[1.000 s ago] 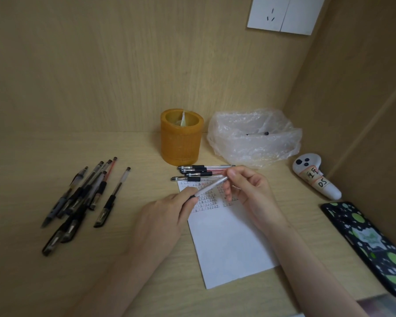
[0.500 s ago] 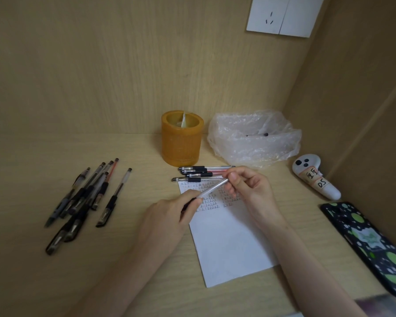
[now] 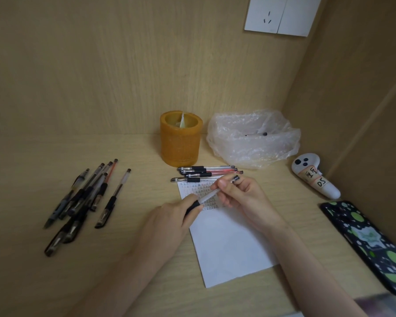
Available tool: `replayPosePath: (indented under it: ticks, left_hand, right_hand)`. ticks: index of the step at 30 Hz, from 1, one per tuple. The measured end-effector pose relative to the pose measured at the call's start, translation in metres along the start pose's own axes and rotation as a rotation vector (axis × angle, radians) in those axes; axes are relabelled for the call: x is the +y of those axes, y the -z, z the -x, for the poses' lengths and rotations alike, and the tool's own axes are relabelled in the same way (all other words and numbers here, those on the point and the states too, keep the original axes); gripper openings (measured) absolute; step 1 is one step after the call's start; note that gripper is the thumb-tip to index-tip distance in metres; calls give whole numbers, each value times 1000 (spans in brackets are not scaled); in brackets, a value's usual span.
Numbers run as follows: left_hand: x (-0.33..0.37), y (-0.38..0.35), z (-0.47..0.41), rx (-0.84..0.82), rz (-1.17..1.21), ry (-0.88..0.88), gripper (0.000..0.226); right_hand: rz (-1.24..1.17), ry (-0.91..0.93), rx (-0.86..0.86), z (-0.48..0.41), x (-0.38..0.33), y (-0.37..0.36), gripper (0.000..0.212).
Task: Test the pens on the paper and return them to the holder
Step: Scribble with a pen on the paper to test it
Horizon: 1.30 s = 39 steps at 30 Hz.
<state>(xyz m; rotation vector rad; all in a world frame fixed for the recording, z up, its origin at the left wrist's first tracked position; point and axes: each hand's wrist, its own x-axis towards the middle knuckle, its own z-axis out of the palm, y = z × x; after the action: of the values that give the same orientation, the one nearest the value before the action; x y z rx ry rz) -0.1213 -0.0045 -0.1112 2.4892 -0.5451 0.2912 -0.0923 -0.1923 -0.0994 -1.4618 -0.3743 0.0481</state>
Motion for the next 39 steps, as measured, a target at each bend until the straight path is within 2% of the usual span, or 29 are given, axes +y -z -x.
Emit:
replayPosePath:
  ticks: [8, 14, 19, 22, 24, 27, 30, 32, 35, 37, 39]
  left_hand:
    - [-1, -3, -1, 5, 100, 18, 21]
    - [-5, -1, 0, 69, 167, 8, 26]
    - [-6, 0, 1, 82, 168, -24, 28]
    - [-7, -5, 0, 82, 156, -61, 40]
    - [-6, -6, 0, 68, 163, -25, 49]
    - [-6, -3, 0, 42, 108, 49, 55]
    - [-8, -2, 1, 37, -2, 85, 49]
    - [-8, -2, 0, 8, -64, 109, 49]
    - [-8, -2, 0, -39, -119, 107, 53]
    - [-9, -3, 0, -51, -135, 115, 53]
    - [-9, -4, -1, -63, -150, 126, 52]
  right_hand:
    - [36, 21, -36, 2, 0, 4, 19]
    - [-57, 46, -89, 1, 0, 4, 31]
    - [-197, -62, -225, 0, 3, -1, 35]
    - [-123, -139, -235, 1, 6, -8, 22]
    - [-120, -159, -159, 0, 7, -9, 19]
    - [-246, -149, -35, -4, -1, -1, 14]
    - [-337, -203, 34, -6, -10, 15, 45]
    - [-345, -234, 89, -6, -14, 22, 48]
    - [-142, -293, 253, -7, -11, 22, 36]
    - [71, -285, 368, -6, -6, 22, 37]
    - [175, -257, 442, -5, -5, 21, 37]
